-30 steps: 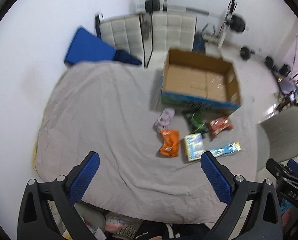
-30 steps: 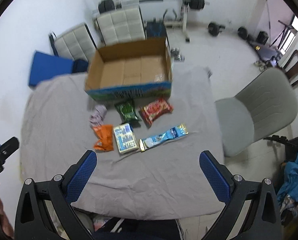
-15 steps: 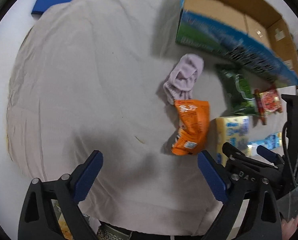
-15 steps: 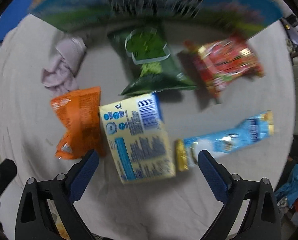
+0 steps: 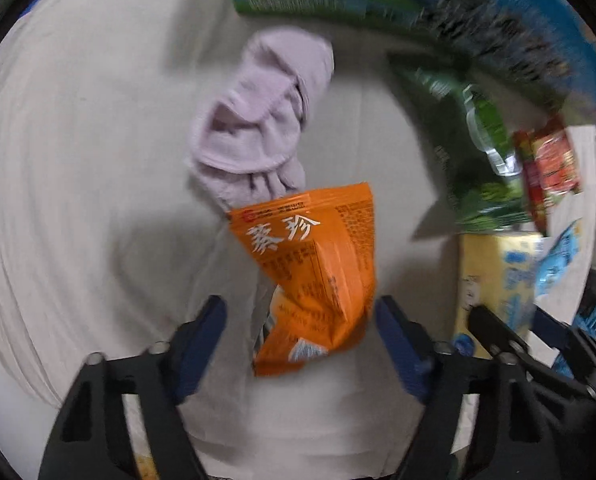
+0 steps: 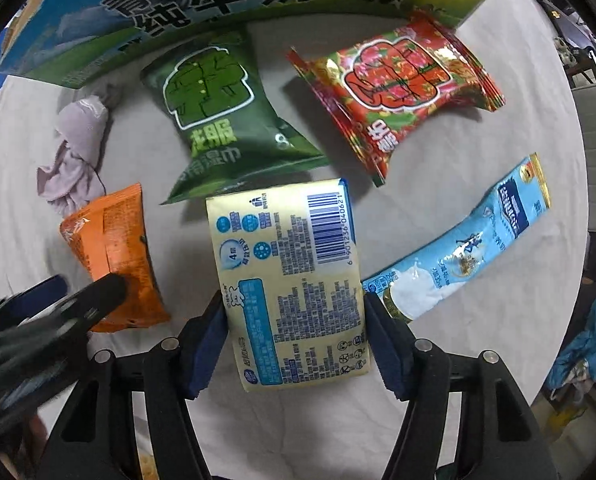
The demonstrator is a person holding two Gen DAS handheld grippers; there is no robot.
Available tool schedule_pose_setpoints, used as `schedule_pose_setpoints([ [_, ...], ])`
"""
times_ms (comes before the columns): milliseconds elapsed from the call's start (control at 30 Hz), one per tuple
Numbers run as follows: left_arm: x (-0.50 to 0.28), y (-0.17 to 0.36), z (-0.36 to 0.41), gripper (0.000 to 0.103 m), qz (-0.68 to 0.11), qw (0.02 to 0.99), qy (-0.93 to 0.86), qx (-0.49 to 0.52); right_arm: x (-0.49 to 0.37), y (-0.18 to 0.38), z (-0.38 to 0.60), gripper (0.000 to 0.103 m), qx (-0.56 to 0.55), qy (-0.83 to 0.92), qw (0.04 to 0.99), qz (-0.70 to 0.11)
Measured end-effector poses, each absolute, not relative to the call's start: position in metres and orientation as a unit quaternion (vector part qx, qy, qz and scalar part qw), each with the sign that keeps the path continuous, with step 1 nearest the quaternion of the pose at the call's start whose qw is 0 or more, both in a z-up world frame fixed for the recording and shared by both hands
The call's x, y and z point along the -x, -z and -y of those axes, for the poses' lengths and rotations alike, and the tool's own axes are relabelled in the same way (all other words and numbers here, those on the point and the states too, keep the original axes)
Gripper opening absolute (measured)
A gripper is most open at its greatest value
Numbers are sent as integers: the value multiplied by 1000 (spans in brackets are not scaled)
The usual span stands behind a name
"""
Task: Organize soft objects
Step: 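Grasp the orange snack bag with the left tool while the right tool grasps the yellow milk carton, then carry both items into the cardboard box and open both tools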
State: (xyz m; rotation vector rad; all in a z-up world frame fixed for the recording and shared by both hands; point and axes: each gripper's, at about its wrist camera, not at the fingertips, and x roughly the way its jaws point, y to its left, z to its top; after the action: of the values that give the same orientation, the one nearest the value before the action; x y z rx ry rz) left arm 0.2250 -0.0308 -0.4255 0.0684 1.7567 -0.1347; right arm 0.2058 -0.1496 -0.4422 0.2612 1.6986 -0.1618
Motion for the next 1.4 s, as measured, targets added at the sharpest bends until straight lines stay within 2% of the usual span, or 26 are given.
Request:
schedule_pose_setpoints([
  [33,-225,433,32,65,-773,630,62,-30,-206,445,148,68,-115,72,649,-749],
  [100,-224,437,31,49,-774,629,77,-6,-206,449,144,68,-114,74,649,-749],
  [200,-218,434,28,45,-768,637,74,-7,-201,451,145,67,-118,73,651,-747],
  [267,-210,427,27,44,-760,646,73,-16,-198,452,140,66,-122,71,650,-747],
  [533,-171,379,6,43,-729,680,78,15,-160,389,124,65,-125,56,665,-734],
  [767,-153,300,-5,43,-678,727,103,23,-139,322,116,65,-140,31,699,-700],
  [1133,-200,185,26,43,-598,787,149,31,-156,207,162,65,-157,-14,758,-634],
  [1400,-262,167,67,43,-582,796,163,33,-211,160,195,65,-154,-26,787,-597],
])
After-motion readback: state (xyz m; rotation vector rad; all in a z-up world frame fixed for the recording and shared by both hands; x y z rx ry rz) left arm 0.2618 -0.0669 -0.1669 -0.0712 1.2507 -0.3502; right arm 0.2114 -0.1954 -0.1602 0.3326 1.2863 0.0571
